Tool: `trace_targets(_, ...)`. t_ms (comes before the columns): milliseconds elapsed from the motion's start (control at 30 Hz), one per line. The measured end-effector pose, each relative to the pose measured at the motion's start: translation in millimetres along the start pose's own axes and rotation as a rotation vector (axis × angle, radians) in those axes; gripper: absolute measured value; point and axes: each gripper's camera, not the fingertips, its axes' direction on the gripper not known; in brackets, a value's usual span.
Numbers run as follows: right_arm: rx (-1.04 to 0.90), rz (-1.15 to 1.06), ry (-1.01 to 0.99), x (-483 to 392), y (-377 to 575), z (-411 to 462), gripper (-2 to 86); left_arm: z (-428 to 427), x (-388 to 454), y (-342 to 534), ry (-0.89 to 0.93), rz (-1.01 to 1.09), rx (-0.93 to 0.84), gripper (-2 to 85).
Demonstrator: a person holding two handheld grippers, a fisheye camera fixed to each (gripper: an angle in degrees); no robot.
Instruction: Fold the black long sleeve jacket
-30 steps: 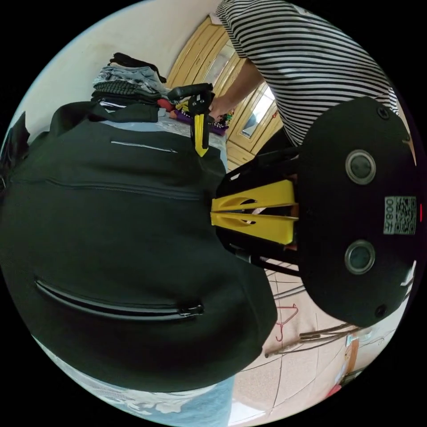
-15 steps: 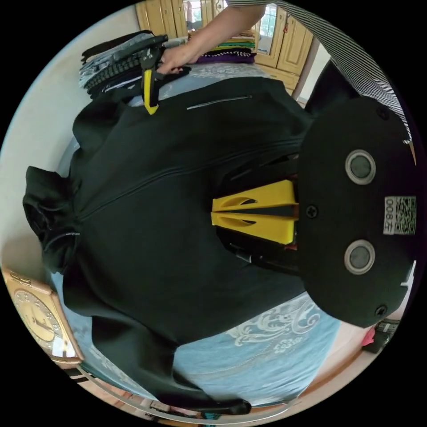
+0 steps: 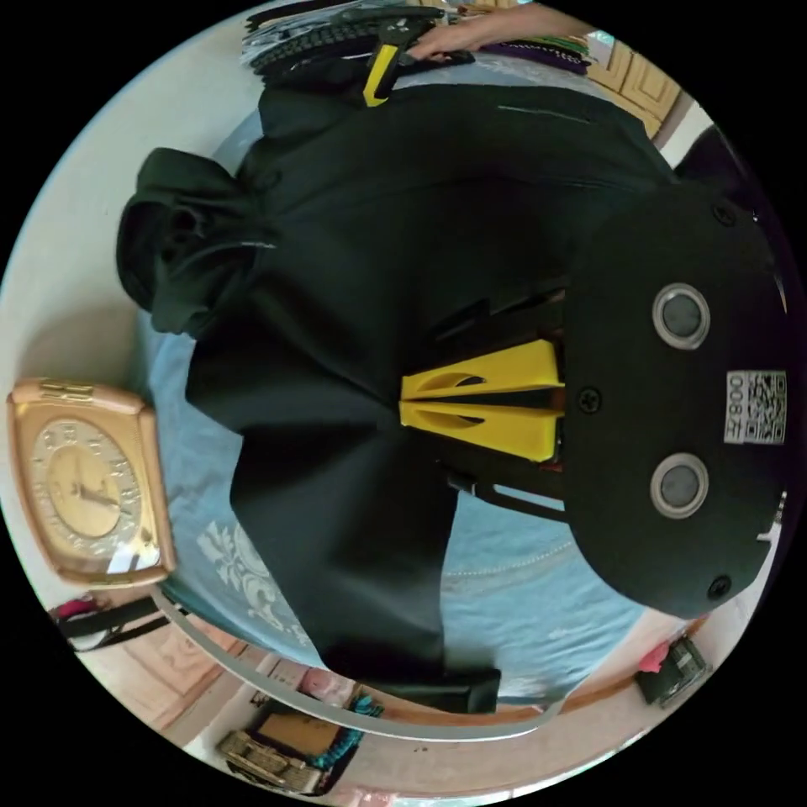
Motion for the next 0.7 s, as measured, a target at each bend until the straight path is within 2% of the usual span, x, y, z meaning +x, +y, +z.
trace_targets(100, 0.008, -0.054, 0.118, -15.8, 9.4, 0.7, 0.0, -2.5, 5.9, 2.6, -0.030, 0.001, 0.069, 0.2)
trace_targets(167, 0.002, -0.025, 0.068, -6.0, 9.9, -1.7, 0.0, -3.5, 10.1, -6.4, -0.055, 0.018, 0.050, 0.1)
trace_targets(233, -0.025, 0.067, -0.123, 27.3, 8.7, -4.2, 0.0, -4.1, 11.4, -20.2, -0.063, 0.025, 0.005, 0.1)
trace_targets(333, -0.012, 0.185, -0.284, 65.4, 14.3, -14.2, 0.0, -13.1, 12.1, -36.1, -0.069, 0.018, 0.000, 0.0)
trace_targets(400, 0.036, 0.184, -0.295, 71.2, 19.5, -30.0, 0.0, -29.3, 19.4, -42.8, -0.106, 0.006, 0.047, 0.0)
trace_targets(567, 0.021, 0.185, -0.243, 77.1, 28.6, -50.2, 0.0, -48.2, 38.7, -55.2, -0.166, -0.013, 0.135, 0.1)
trace_targets(700, 0.130, 0.208, -0.335, 86.9, 38.5, -67.0, 0.0, -48.5, 64.0, -84.7, 0.014, 0.125, 0.196, 0.1)
